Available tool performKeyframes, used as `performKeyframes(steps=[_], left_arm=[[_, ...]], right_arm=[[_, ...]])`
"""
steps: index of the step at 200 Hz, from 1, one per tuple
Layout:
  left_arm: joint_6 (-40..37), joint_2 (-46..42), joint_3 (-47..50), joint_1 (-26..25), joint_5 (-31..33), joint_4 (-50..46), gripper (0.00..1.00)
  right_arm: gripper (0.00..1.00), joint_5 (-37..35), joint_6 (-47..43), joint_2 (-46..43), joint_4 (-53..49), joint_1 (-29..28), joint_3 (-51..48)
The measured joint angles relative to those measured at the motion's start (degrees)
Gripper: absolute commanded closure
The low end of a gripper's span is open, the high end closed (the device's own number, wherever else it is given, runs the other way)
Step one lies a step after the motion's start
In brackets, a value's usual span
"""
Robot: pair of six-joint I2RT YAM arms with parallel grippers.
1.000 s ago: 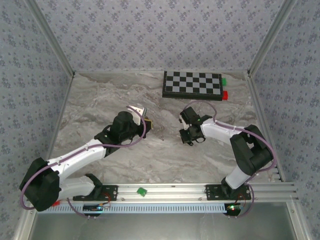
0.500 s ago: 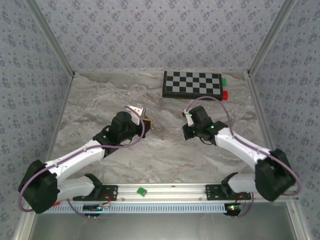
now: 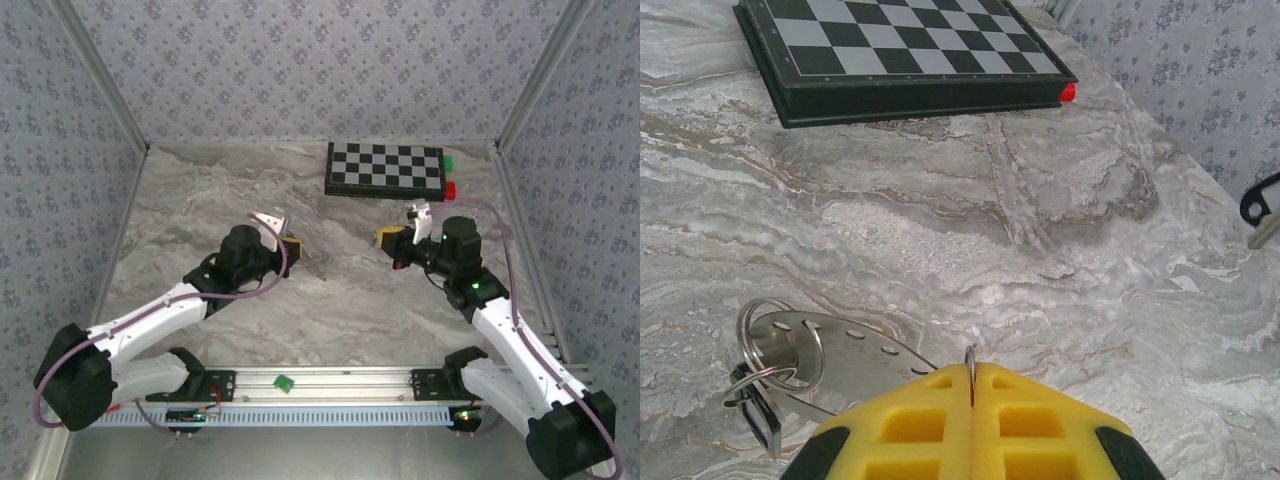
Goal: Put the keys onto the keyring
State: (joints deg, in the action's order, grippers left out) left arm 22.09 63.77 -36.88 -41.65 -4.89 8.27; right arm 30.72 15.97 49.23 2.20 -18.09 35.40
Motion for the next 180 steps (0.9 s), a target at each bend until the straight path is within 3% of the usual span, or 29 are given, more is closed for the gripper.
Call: performKeyframes(steps=[44,84,180], left_arm=[[0.0,0.0,0.0,0.0,0.0,0.6,1.00],[0.0,0.0,0.0,0.0,0.0,0.6,1.00],[0.0,-0.7,0.0,0.0,-0.1,0.6,1.00]], right_arm=[[1.00,11.7,10.4,3.6,11.1,4.3,-1.0],[1.00,18.2,19.4,7.6,19.3,5.9,-1.0],[1.00,21.2,25.6,8.4,23.8,7.1,-1.7]])
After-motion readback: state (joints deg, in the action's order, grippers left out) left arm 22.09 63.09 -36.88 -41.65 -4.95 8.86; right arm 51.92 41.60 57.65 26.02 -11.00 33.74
